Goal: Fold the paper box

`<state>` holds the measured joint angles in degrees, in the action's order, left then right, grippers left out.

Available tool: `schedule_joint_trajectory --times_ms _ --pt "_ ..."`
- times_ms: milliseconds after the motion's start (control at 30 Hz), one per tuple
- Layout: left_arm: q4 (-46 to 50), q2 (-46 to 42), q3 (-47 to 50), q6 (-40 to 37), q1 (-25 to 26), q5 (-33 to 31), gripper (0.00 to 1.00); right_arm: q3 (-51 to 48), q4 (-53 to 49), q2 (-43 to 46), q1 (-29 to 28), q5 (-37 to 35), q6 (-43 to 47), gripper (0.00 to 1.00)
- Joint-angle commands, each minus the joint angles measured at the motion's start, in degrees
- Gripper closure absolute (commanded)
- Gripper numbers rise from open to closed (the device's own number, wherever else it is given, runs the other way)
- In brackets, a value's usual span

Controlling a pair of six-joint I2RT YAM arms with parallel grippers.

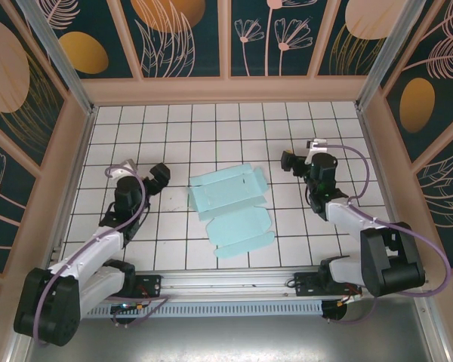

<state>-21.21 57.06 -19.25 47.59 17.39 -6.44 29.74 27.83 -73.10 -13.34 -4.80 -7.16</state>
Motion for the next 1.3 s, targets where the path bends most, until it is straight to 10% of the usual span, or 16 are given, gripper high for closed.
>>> schedule_joint_trajectory --times_ms 0,467,667,967,1267 --pt "3.37 1.41 0.70 9.57 4.81 -0.79 0.01 2.24 -5.11 0.18 -1.21 3.18 -4.01 0.01" --pt "-0.32 19.76 -5.53 16.78 18.50 -1.44 0.25 3.49 -5.95 -2.84 -1.88 3.66 -5.73 0.01" --pt "0.81 22.04 -6.19 16.24 18.91 -1.85 0.59 3.31 -5.90 -2.66 -1.93 3.42 -5.61 0.01" --pt "5.42 26.07 -9.86 14.65 18.94 -3.85 0.67 1.81 -6.68 2.24 -1.56 2.24 -4.53 0.01" --pt "6.26 29.84 -12.55 12.41 18.95 -4.99 1.00 0.06 -7.28 5.68 1.57 3.66 -4.45 0.01"
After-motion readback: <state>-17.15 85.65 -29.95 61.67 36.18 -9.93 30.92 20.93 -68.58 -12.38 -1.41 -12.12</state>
